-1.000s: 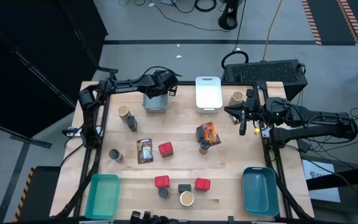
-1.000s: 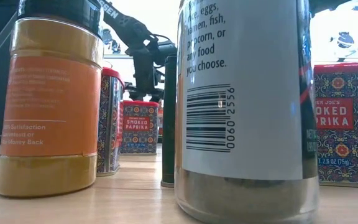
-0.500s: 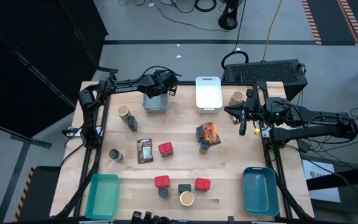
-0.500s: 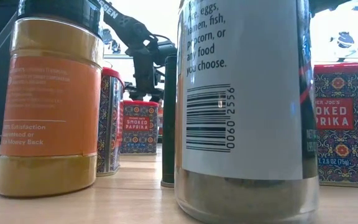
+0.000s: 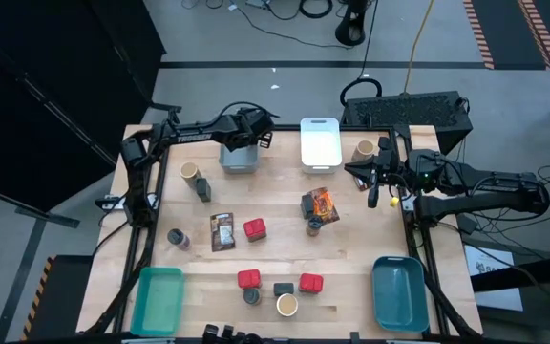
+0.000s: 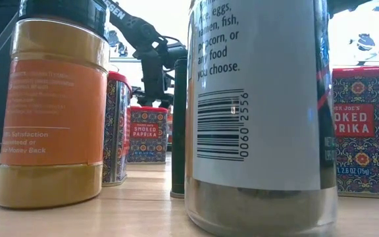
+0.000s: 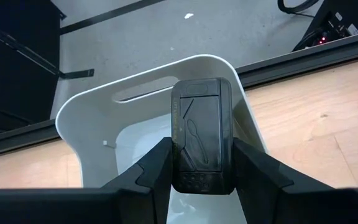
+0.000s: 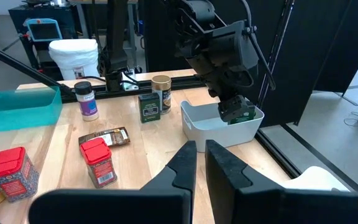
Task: Sort spices by type
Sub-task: Put the black spice can into the gray bin
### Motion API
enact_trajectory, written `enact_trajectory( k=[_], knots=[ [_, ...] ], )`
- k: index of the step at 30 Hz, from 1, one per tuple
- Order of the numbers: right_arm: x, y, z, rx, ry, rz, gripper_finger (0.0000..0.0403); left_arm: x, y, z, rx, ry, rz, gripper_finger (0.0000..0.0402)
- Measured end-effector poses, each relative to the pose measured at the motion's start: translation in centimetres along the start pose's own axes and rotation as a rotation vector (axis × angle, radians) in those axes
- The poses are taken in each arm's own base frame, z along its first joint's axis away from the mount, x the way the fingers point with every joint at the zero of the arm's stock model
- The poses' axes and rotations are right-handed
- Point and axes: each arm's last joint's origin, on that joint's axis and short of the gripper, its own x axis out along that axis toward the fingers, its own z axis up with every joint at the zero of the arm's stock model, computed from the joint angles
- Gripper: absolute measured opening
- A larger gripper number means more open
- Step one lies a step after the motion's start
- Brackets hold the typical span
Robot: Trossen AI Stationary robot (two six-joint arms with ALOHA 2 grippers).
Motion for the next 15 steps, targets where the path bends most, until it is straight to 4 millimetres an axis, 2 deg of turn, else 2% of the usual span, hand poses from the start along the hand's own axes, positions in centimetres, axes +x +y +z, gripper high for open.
enact_trajectory(
  k=[7,15],
  knots=[
    [0.01,0.0,0.0,0.0,0.0,0.0,0.0018,0.0,-0.01,0.0,0.007,0.002,-0.004,0.0177],
    [0.0,0.01,0.01,0.0,0.0,0.0,0.0018,-0.03,-0.05,0.05,0.047,0.0,-0.012,0.0182]
  ],
)
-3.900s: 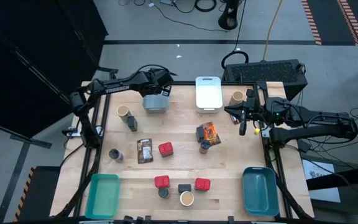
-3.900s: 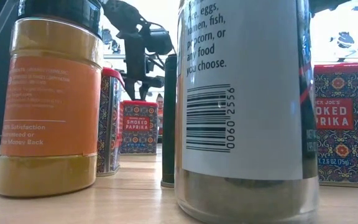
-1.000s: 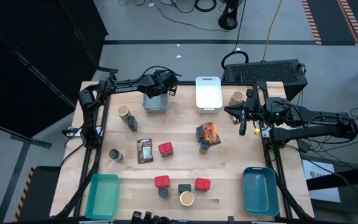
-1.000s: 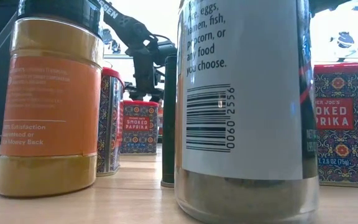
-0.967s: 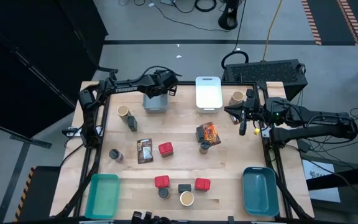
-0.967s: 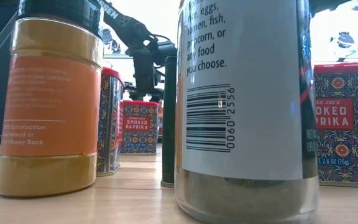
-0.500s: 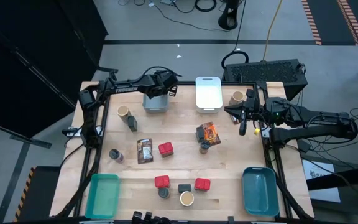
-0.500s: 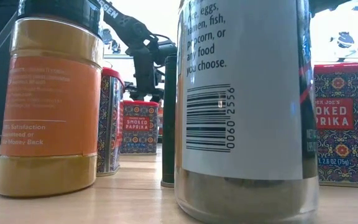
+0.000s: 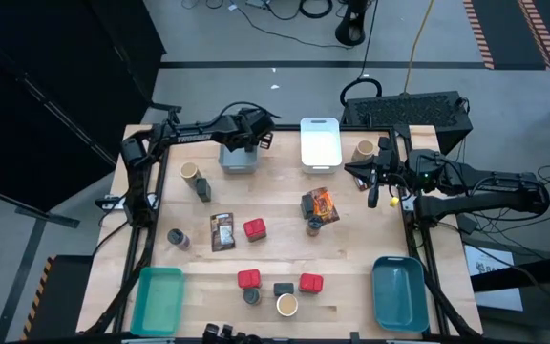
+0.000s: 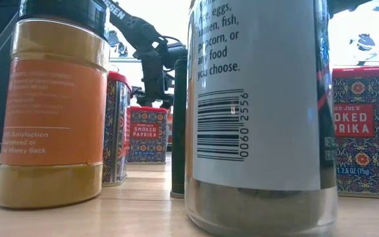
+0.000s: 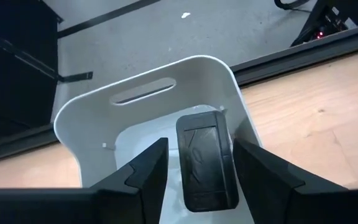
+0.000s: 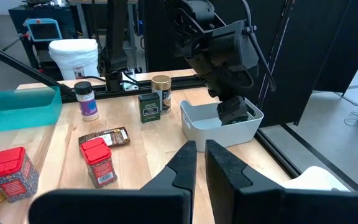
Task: Sort spices by type
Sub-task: Put the black spice can into the gray bin
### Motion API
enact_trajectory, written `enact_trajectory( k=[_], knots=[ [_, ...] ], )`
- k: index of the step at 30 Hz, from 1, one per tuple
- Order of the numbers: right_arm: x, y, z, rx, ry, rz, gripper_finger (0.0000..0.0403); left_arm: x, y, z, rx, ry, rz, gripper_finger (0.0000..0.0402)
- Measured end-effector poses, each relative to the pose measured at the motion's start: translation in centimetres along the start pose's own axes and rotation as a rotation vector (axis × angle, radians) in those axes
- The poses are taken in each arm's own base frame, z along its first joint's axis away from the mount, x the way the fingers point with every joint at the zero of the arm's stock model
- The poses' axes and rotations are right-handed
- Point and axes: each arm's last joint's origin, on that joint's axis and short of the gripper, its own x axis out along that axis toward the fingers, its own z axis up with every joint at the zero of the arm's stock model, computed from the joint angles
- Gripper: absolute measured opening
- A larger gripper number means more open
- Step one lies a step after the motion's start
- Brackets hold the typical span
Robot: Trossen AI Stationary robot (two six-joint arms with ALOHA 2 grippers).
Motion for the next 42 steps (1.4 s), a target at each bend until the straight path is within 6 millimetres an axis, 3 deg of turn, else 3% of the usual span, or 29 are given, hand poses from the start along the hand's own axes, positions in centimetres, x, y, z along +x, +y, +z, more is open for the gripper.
enact_trajectory(
  k=[6,9,12,16,21,27,42],
  knots=[
    [0.0,0.0,0.0,0.0,0.0,-0.001,0.0018,-2.4,0.6,0.6,0.097,-0.026,-0.035,0.0181],
    [0.0,0.0,0.0,0.0,0.001,-0.001,0.0018,-4.0,1.5,0.7,0.173,-0.014,-0.03,0.016],
    [0.0,0.0,0.0,0.0,0.001,-0.001,0.0018,-4.5,2.2,0.5,0.324,0.032,-0.035,0.0102],
    [0.0,0.0,0.0,0.0,0.0,-0.001,0.0018,-3.5,3.0,0.7,0.491,0.13,-0.164,0.0013],
    [0.0,0.0,0.0,0.0,0.0,-0.001,0.0018,-2.2,3.8,1.2,0.504,0.168,-0.225,0.0004],
    [0.0,0.0,-0.1,-0.002,0.008,-0.001,0.0018,-2.4,4.3,0.5,0.606,0.267,-0.285,0.0002],
    [0.0,0.0,-0.2,-0.004,0.015,-0.002,0.0018,-2.0,3.8,0.6,0.688,0.236,-0.339,0.0001]
  ],
)
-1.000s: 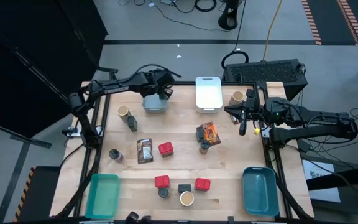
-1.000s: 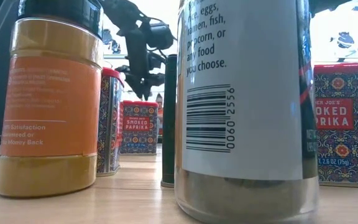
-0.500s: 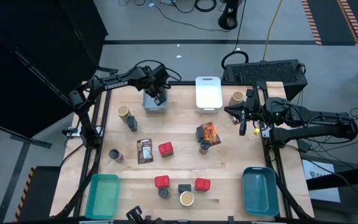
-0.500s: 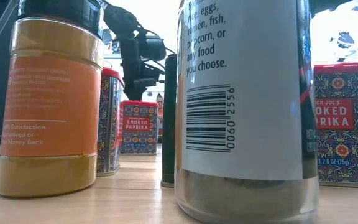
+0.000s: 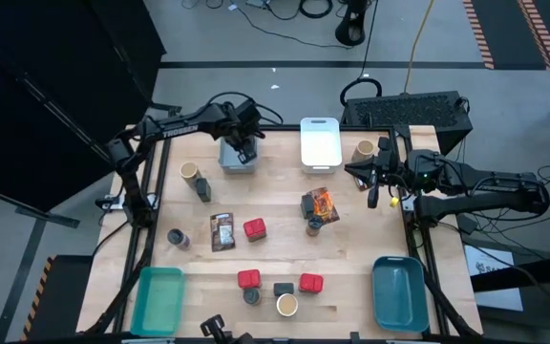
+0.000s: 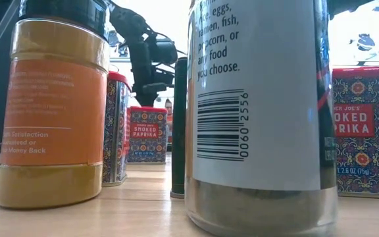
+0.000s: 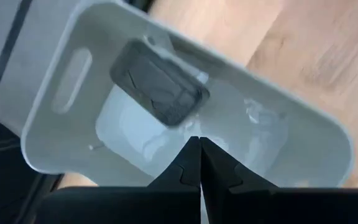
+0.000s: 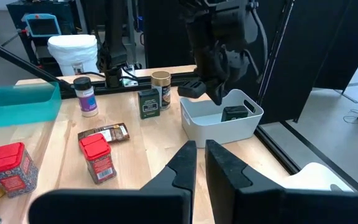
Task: Sort spices by type
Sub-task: Put the black spice can into the gray bin
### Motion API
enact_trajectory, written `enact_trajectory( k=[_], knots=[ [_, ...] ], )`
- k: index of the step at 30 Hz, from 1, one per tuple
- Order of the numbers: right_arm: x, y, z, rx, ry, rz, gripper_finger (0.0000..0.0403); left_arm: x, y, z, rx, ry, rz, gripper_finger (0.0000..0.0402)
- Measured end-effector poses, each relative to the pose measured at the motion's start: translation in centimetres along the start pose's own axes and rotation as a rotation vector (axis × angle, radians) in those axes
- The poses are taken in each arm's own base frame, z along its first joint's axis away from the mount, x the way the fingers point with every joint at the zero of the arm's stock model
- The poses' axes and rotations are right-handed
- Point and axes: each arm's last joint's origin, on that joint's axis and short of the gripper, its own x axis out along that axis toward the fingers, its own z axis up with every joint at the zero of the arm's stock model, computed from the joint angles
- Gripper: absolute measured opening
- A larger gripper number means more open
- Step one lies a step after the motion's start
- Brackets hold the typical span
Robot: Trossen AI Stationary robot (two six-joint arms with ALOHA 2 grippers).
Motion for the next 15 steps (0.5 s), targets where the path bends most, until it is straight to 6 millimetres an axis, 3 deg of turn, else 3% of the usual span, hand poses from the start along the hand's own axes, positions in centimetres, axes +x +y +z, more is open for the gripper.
enact_trajectory(
  k=[15],
  knots=[
    [0.0,0.0,0.0,0.001,0.0,0.0,0.0018,2.1,0.3,-0.2,0.01,-0.04,0.053,0.0001]
  ],
)
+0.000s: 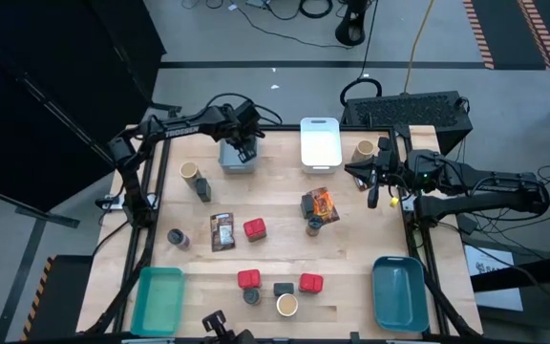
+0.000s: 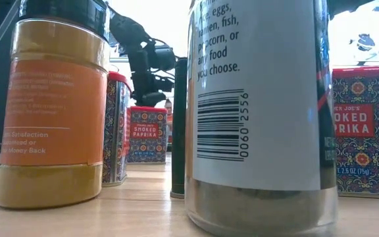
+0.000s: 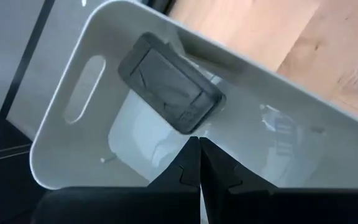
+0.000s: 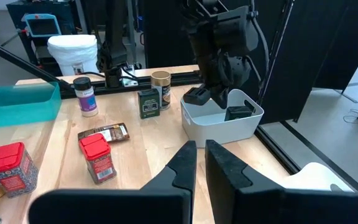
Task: Sort spices by type
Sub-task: Put the black spice can into the gray bin
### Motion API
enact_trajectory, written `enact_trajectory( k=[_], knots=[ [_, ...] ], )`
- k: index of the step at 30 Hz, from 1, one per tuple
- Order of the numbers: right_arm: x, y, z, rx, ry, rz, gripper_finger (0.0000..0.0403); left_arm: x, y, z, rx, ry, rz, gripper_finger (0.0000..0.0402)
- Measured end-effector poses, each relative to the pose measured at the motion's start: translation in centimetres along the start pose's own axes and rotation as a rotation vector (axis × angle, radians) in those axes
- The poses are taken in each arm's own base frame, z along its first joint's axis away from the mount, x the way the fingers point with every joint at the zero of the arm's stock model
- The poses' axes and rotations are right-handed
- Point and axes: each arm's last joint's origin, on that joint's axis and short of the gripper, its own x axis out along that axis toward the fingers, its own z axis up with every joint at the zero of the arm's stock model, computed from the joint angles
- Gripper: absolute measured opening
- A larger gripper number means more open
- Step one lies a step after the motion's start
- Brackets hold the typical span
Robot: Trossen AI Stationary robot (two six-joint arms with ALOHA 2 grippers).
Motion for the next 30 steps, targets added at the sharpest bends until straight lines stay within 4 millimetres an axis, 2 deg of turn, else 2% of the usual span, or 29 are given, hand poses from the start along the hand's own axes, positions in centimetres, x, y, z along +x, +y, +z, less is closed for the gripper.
enact_trajectory(
  k=[9,14,21,30],
  knots=[
    [0.0,0.0,0.0,0.0,0.0,0.0,0.0018,0.0,0.0,0.6,-0.019,-0.061,0.006,0.0001],
    [0.0,0.0,0.0,-0.001,0.0,0.0,0.0018,-0.7,-0.8,0.0,-0.019,-0.003,0.009,0.0001],
    [0.0,0.0,-0.1,-0.026,0.007,-0.002,0.0018,-5.5,-1.5,-0.4,-0.008,-0.081,0.033,0.0001],
    [0.0,-0.5,0.0,-0.024,-0.001,-0.183,0.0018,-14.2,-0.2,-1.4,0.071,-0.298,-0.258,0.0001]
  ],
)
